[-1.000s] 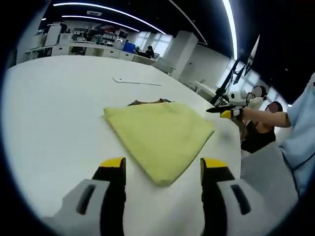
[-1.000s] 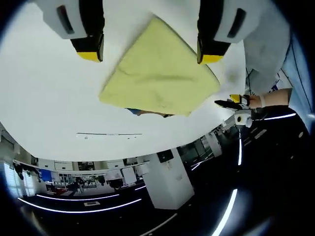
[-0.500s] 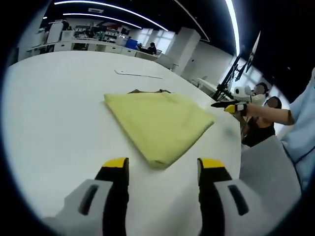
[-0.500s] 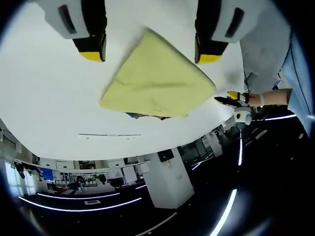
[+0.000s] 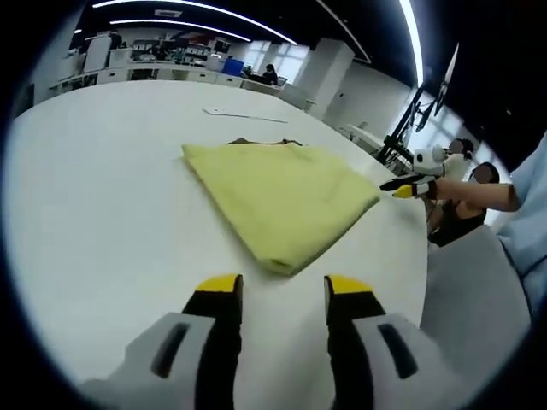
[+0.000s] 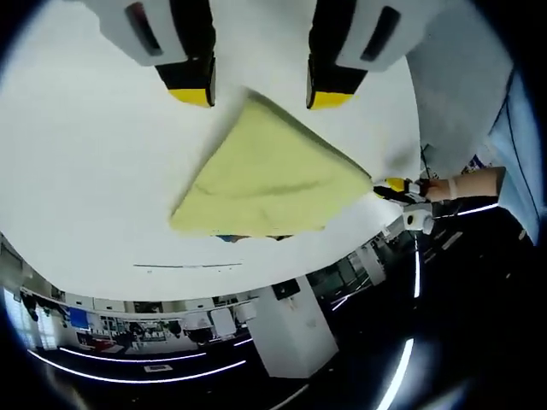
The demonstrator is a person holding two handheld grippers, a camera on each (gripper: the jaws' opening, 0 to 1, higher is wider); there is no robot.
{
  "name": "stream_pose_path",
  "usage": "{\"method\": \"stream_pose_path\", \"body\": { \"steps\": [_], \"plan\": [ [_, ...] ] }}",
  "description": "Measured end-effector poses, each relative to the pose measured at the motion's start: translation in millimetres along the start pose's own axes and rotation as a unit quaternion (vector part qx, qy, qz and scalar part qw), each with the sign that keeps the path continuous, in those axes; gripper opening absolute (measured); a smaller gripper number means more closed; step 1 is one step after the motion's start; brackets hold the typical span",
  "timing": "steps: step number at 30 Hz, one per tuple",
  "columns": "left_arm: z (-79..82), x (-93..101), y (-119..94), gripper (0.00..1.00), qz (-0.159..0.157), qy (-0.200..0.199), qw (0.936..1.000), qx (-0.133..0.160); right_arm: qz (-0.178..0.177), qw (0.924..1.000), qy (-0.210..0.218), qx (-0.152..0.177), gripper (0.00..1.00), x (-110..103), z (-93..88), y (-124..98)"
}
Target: Fold the garment on the visible template until the final outline fits inside the template.
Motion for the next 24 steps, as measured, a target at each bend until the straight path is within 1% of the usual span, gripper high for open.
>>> {"method": "stream_pose_path", "body": {
  "steps": [1, 9, 13, 19, 21, 24],
  "plan": [
    [-0.5, 0.0, 0.8, 0.27, 0.0, 0.002, 1.0, -0.003, 0.001, 1.0, 0.001, 0.0, 0.39, 0.4, 0.0, 0.9],
    [0.0, -2.2, 9.8, 0.16, 0.003, -0.009, 0.9999, -0.003, 0.005, 0.9999, 0.011, 0.004, 0.29, 4.7, 1.8, 4.4],
    [-0.7, -2.5, 11.5, 0.08, 0.003, -0.014, 0.9999, -0.003, 0.003, 0.9998, 0.016, 0.008, 0.27, 5.6, 1.8, 5.6],
    [0.8, -4.2, 14.8, 0.04, 0.003, -0.021, 0.9998, 0.0, 0.006, 0.9997, 0.024, 0.009, 0.25, 3.6, 1.2, 7.6],
    [1.5, -3.3, 14.8, 0.0, 0.0, -0.025, 0.9997, 0.002, 0.006, 0.9997, 0.023, 0.009, 0.23, 3.1, 1.2, 8.1],
    [1.5, -3.0, 14.8, 0.0, 0.001, -0.03, 0.9995, 0.001, 0.005, 0.9997, 0.024, 0.008, 0.19, 2.6, 0.6, 9.3]
  ]
}}
Point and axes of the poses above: the point that each gripper's makers call its tool centre point, and the gripper's own axes: y roughly forward along the fingers, x roughly to its right, z roughly out of its top, the point moved 2 cm from there along -y, roughly backward along the fingers, and after that the axes turned 7 degrees about -y, right-handed, at the moved point
